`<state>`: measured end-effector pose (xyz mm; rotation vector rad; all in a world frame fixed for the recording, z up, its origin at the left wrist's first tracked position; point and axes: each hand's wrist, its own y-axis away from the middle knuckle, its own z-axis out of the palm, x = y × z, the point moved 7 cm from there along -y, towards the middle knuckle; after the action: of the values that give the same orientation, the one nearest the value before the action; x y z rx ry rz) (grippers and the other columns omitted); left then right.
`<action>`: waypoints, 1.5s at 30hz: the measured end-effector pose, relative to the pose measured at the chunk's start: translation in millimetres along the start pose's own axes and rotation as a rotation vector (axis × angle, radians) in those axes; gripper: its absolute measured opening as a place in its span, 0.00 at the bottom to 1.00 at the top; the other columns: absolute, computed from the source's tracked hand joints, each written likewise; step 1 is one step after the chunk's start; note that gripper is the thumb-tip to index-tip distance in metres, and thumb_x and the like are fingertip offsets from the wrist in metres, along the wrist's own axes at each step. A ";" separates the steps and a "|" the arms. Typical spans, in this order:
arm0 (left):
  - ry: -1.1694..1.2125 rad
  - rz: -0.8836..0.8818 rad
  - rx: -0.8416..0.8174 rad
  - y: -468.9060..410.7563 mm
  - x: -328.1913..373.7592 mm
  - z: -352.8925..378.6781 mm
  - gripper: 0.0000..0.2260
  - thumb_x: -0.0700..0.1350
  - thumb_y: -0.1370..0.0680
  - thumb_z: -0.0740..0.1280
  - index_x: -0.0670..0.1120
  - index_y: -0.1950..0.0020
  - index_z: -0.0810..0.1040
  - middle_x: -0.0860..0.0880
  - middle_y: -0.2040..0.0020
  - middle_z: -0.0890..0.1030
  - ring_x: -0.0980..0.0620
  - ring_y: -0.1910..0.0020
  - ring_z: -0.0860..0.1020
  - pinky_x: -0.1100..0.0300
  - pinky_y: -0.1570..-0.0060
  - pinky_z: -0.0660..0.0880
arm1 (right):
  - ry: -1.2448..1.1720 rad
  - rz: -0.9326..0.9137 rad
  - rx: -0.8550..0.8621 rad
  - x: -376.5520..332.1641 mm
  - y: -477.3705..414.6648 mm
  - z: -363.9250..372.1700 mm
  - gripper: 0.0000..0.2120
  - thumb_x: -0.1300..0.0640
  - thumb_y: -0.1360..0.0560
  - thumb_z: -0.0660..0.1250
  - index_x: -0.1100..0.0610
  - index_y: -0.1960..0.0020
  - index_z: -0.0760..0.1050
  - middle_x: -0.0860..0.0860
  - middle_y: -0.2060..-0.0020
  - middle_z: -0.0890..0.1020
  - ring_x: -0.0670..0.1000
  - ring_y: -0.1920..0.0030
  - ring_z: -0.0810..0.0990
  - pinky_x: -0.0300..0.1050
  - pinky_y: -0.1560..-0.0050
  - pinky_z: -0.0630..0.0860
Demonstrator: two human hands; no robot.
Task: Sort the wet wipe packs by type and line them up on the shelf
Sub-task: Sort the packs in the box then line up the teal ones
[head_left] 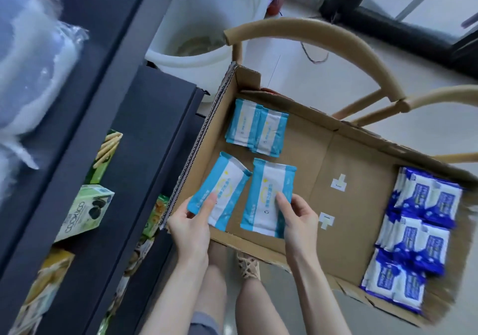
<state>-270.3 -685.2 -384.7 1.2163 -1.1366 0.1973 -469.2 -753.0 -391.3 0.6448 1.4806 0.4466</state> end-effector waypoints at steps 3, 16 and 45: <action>0.052 0.044 0.019 32.1 -1.1 -22.1 0.05 0.37 0.28 0.72 0.41 0.53 0.81 0.49 0.58 0.84 0.56 0.61 0.83 0.65 0.66 0.77 | 0.021 -0.016 -0.060 -2.0 28.7 -9.8 0.06 0.58 0.24 0.67 0.60 0.57 0.79 0.52 0.63 0.84 0.48 0.64 0.80 0.38 0.68 0.75; 0.096 0.426 0.292 199.0 59.7 -182.3 0.05 0.41 0.28 0.74 0.51 0.61 0.82 0.53 0.62 0.84 0.53 0.60 0.82 0.56 0.58 0.79 | 0.158 -0.213 -0.590 -58.4 204.4 31.1 0.04 0.62 0.26 0.69 0.61 0.52 0.78 0.54 0.57 0.84 0.54 0.54 0.81 0.53 0.49 0.78; -0.438 0.750 0.745 361.5 195.4 -685.6 0.06 0.42 0.28 0.73 0.47 0.60 0.77 0.55 0.61 0.81 0.61 0.66 0.75 0.70 0.68 0.66 | 0.237 -0.588 -1.166 10.3 639.7 311.7 0.07 0.60 0.25 0.69 0.59 0.54 0.71 0.53 0.59 0.82 0.47 0.63 0.80 0.37 0.69 0.76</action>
<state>-18.6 -67.9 56.2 1.4495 -1.9818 1.0333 -88.6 -299.8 4.0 -0.7629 1.2688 0.8144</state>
